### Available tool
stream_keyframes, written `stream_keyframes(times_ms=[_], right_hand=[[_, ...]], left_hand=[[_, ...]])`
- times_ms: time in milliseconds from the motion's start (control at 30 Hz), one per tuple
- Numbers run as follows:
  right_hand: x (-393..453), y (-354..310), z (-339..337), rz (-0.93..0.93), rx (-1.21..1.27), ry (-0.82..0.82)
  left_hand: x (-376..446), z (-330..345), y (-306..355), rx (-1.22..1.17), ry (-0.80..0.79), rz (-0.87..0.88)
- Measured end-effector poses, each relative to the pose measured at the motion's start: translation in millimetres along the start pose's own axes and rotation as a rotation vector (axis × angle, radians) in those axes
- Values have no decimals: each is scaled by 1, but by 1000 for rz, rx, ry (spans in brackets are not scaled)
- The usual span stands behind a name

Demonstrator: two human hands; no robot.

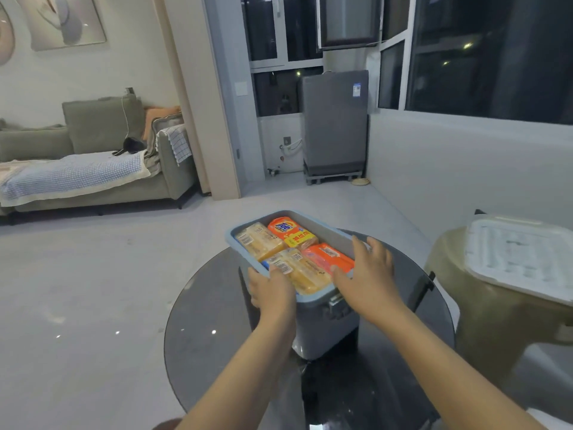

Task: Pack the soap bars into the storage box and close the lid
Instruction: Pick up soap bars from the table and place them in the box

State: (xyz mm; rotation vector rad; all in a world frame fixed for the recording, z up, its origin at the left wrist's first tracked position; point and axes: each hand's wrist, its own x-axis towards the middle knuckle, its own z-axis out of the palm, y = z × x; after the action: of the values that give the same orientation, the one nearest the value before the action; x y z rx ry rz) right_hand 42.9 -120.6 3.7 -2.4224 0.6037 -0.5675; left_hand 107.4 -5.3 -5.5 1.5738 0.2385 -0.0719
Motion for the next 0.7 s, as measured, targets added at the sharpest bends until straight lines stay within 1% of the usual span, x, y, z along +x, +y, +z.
stream_keyframes(times_ms=[67, 200, 267, 333, 400, 533, 700], right_hand=[[-3, 5, 2, 59, 98, 29], [-7, 12, 6, 237, 393, 94], [-7, 17, 6, 302, 484, 54], [-7, 22, 5, 318, 563, 0], [-7, 25, 3, 313, 572, -42], [-2, 29, 2, 306, 540, -62], [11, 39, 6, 293, 569, -32]], left_hand=[[-5, 16, 2, 11, 0, -31], [-5, 36, -1, 34, -87, -55], [1, 36, -3, 34, -114, -79], [12, 31, -1, -28, -96, -115], [23, 21, 2, -112, -98, -138], [47, 2, 2, -170, -137, -109], [62, -15, 14, -421, -266, -251]])
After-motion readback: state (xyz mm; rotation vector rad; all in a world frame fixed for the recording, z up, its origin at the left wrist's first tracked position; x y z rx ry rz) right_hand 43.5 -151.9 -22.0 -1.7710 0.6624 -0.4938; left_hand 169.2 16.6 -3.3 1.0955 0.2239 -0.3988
